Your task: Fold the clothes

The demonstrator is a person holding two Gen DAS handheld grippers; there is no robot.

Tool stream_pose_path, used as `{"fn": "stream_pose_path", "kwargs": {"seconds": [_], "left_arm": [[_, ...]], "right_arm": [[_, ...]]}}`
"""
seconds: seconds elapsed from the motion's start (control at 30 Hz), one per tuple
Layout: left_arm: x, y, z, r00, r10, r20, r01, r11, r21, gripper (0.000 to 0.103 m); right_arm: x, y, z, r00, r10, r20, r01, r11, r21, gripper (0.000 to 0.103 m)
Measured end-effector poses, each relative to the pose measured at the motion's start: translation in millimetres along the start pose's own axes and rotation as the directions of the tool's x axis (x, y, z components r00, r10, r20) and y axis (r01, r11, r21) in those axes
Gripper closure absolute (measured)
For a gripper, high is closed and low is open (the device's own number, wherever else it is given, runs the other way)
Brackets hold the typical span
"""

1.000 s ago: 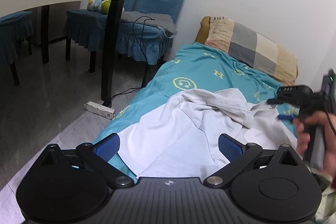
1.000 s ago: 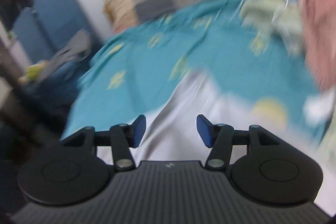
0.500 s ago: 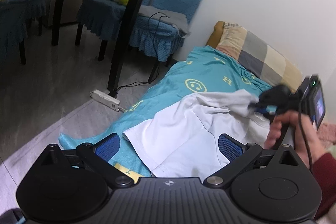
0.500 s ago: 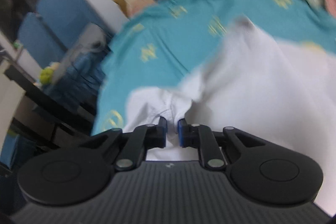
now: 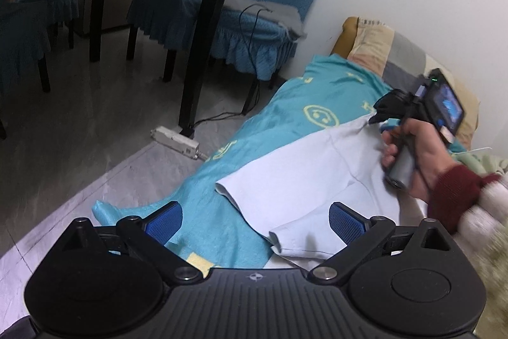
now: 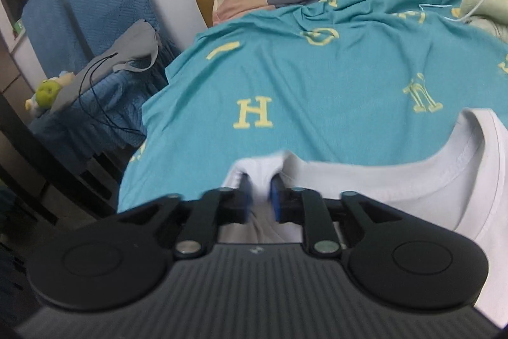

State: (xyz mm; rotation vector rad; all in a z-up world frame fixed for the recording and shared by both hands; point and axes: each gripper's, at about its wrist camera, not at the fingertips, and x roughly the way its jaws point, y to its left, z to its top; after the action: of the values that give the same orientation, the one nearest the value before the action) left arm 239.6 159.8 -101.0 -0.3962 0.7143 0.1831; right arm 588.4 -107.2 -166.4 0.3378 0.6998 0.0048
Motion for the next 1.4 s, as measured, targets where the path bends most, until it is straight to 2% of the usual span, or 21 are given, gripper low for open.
{"fn": "stream_pose_path", "kwargs": {"seconds": [0.03,0.07,0.17,0.27,0.4,0.5,0.6,0.73,0.8,0.9,1.03,1.13,1.2,1.3,1.4], "left_arm": [[2.1,1.5,0.8,1.000,0.002,-0.005,-0.002,1.000,-0.005,0.004],[4.2,3.0,1.5,1.000,0.004,-0.009,-0.004,1.000,-0.010,0.004],[4.0,4.0,0.8,1.000,-0.017,-0.013,0.017,1.000,-0.013,0.004],[-3.0,-0.5,-2.0,0.999,-0.034,-0.003,0.034,0.999,0.013,0.004],[-23.0,-22.6,-12.0,0.998,-0.030,0.059,0.023,0.994,0.108,0.005],[-41.5,-38.8,-23.4,0.994,-0.055,0.094,0.037,0.983,0.181,0.005],[-59.6,-55.9,-38.7,0.990,-0.084,0.113,0.049,0.956,0.289,0.005],[-78.2,-78.6,-62.1,0.985,-0.148,0.090,0.096,0.897,0.431,0.005],[-81.4,-88.2,-72.9,0.982,-0.178,0.066,0.125,0.867,0.483,0.005],[-77.9,-97.1,-87.5,0.983,-0.183,0.016,0.148,0.839,0.524,0.008],[-60.3,-97.3,-96.2,0.989,-0.149,-0.022,0.137,0.831,0.539,0.013],[-45.9,-96.3,-100.8,0.992,-0.118,-0.045,0.123,0.827,0.549,0.017],[-32.1,-92.6,-98.0,0.993,-0.102,-0.053,0.114,0.841,0.529,0.020],[-17.7,-81.2,-86.2,0.989,-0.128,-0.069,0.145,0.883,0.446,0.022],[-12.3,-59.1,-65.4,0.979,-0.195,-0.065,0.206,0.943,0.262,0.018]], "right_arm": [[-10.8,-0.8,-0.3,1.000,0.010,0.012,-0.009,1.000,-0.023,0.049],[-25.1,-2.2,-0.1,0.999,0.022,0.029,-0.020,0.999,-0.045,0.047],[-77.3,-8.1,0.8,0.997,0.058,0.049,-0.053,0.994,-0.091,0.046],[-156.8,-17.5,-7.6,0.992,0.101,0.077,-0.093,0.990,-0.110,0.046],[-272.7,-35.3,-41.0,0.986,0.133,0.102,-0.122,0.987,-0.108,0.046],[-349.8,-50.6,-75.7,0.986,0.138,0.098,-0.131,0.989,-0.074,0.046],[-417.6,-66.4,-108.7,0.983,0.144,0.112,-0.139,0.989,-0.051,0.046],[-482.2,-96.4,-147.5,0.975,0.133,0.179,-0.131,0.991,-0.026,0.046],[-499.8,-120.8,-164.8,0.972,0.129,0.196,-0.134,0.991,0.011,0.045],[-505.3,-165.8,-182.5,0.981,0.096,0.169,-0.123,0.980,0.157,0.043],[-493.4,-214.1,-193.8,0.992,0.034,0.124,-0.073,0.943,0.325,0.041],[-477.2,-236.0,-194.6,0.995,0.047,0.092,-0.081,0.906,0.415,0.041],[-466.0,-242.3,-196.5,0.994,0.078,0.074,-0.103,0.885,0.453,0.041],[-453.4,-239.2,-199.3,0.995,0.095,0.041,-0.104,0.887,0.451,0.041],[-444.3,-232.8,-201.9,0.994,0.112,0.015,-0.107,0.892,0.440,0.041]]}}
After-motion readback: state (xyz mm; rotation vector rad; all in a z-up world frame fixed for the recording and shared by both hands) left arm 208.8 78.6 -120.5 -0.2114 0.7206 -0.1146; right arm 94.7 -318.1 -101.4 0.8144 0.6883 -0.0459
